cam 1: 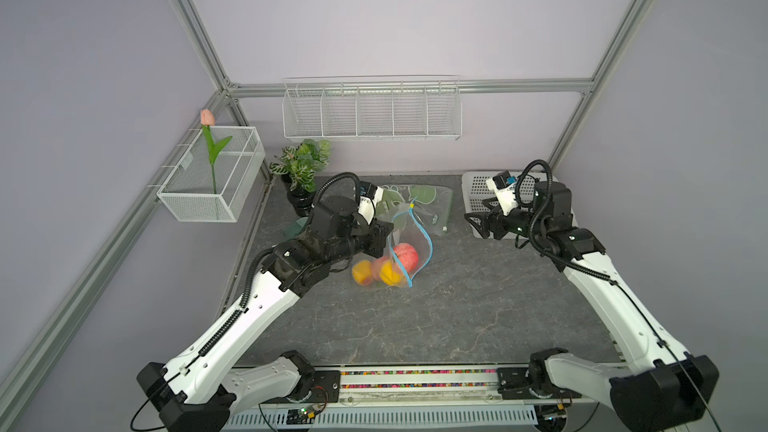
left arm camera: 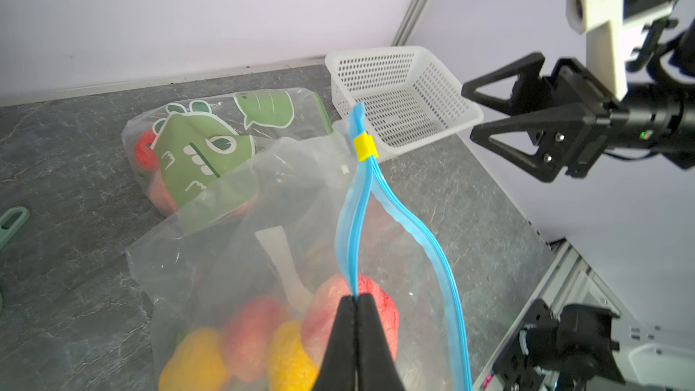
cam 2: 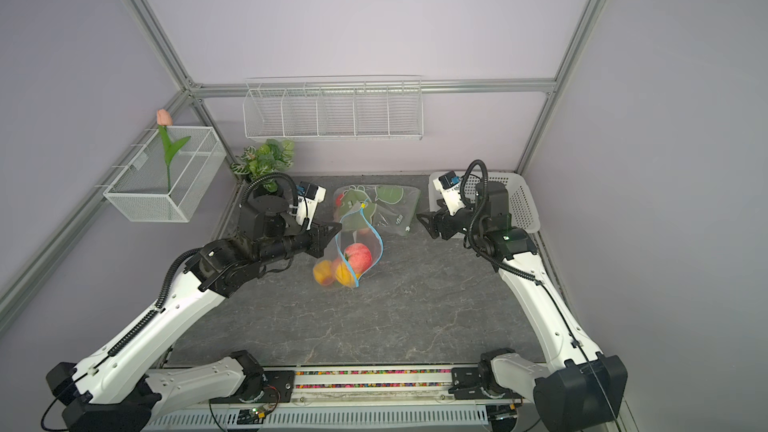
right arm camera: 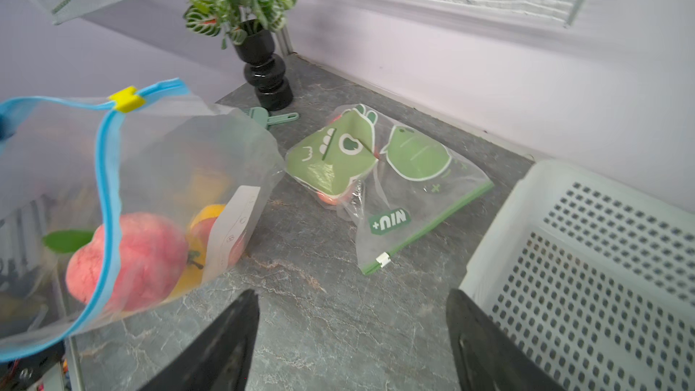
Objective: Place the peach in a zip-top bag and seal the zipper
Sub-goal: Zip the zipper on the zipper food storage bag.
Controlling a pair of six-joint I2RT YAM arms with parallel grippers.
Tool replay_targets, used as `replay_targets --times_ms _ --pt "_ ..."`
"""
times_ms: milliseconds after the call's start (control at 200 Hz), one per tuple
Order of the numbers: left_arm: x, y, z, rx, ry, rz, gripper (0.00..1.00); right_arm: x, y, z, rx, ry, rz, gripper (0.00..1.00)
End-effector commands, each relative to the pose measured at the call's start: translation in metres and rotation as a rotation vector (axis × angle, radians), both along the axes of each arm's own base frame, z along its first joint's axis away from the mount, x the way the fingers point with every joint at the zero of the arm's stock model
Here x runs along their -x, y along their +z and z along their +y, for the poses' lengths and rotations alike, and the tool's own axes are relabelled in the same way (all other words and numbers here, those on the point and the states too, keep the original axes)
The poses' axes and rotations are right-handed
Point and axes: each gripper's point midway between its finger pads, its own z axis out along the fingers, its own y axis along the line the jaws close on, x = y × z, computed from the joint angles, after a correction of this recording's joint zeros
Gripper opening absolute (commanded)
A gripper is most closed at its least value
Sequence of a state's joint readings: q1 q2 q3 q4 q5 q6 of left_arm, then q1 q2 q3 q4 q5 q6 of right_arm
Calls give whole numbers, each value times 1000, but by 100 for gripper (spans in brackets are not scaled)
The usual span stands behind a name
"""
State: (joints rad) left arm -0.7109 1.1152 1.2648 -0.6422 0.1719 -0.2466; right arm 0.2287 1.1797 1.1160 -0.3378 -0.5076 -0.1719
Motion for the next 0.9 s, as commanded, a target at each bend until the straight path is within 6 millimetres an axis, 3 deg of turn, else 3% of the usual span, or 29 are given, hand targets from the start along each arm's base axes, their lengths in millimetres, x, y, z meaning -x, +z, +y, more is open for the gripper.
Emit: replay_targets --times_ms 0,175,395,685,895 --pt "29 1 -7 -37 -201 1 0 23 16 21 -4 221 -173 79" --pt "44 2 -13 -36 -304 16 0 40 19 45 31 372 -303 78" --pt "49 1 -10 -36 -306 31 0 70 3 75 135 607 -478 78" --pt "48 -1 -8 -32 -288 31 0 72 -2 95 149 704 -478 59" --pt "48 -2 -8 -29 -288 34 0 72 -9 105 166 743 -463 55"
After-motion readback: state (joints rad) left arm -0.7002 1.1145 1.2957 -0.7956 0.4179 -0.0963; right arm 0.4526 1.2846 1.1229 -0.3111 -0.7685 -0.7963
